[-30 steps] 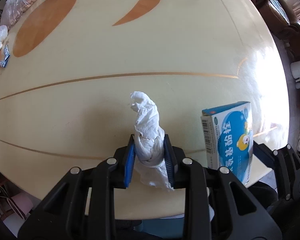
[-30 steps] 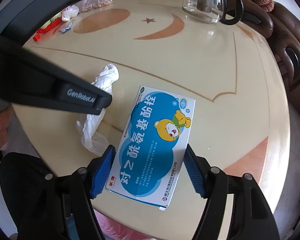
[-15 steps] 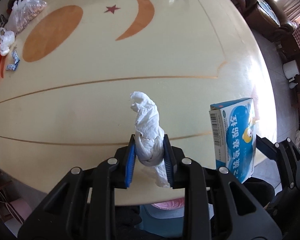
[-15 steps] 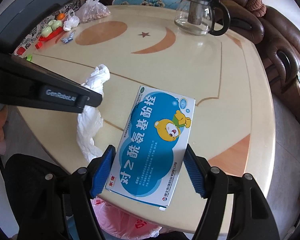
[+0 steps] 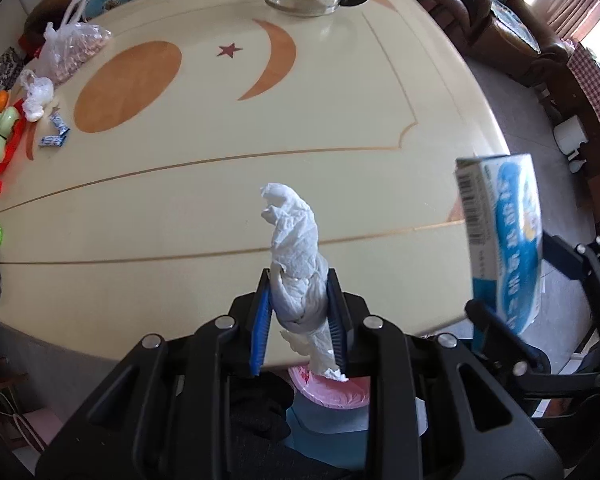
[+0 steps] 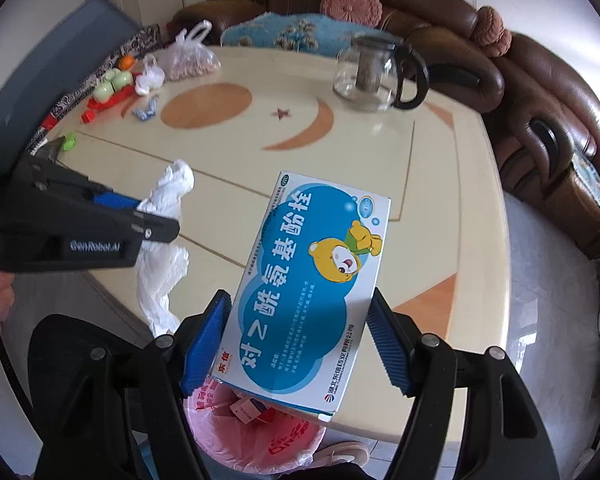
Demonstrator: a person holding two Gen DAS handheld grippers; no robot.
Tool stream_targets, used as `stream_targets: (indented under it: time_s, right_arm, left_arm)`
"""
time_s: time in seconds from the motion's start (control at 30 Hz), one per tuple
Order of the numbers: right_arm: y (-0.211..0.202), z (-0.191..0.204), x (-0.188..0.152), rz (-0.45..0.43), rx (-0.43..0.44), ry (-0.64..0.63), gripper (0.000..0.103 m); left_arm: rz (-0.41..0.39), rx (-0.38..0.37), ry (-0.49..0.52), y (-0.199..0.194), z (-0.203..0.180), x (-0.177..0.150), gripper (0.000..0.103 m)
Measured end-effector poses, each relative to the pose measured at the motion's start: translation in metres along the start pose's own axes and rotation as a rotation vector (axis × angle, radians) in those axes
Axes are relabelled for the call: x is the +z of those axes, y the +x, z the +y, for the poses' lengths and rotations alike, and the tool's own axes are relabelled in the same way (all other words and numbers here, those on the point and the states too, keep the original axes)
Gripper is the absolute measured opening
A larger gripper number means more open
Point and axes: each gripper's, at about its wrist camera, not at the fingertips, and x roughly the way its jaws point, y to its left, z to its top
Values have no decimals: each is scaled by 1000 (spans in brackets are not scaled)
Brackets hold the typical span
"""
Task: Collect trash
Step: 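Carry the tissue and blue box down over the pink trash bin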
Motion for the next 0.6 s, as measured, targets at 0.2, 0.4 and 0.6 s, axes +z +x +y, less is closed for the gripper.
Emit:
stream_targets:
  time_s: [0.2,0.4,0.6]
  right_arm:
    - [-30,10,-14,-36,-14,-17,67]
    - [-52,21,-36,-52,-18,-31,67]
    - [-66,34,-58,-54,-17,-52,67]
  left_arm:
    - [-42,-3,23,-22,-12,-23,26]
    - [-70,-5,49,-35,-24,-50,26]
    - [-83,-10,70,-38,-33,-75,26]
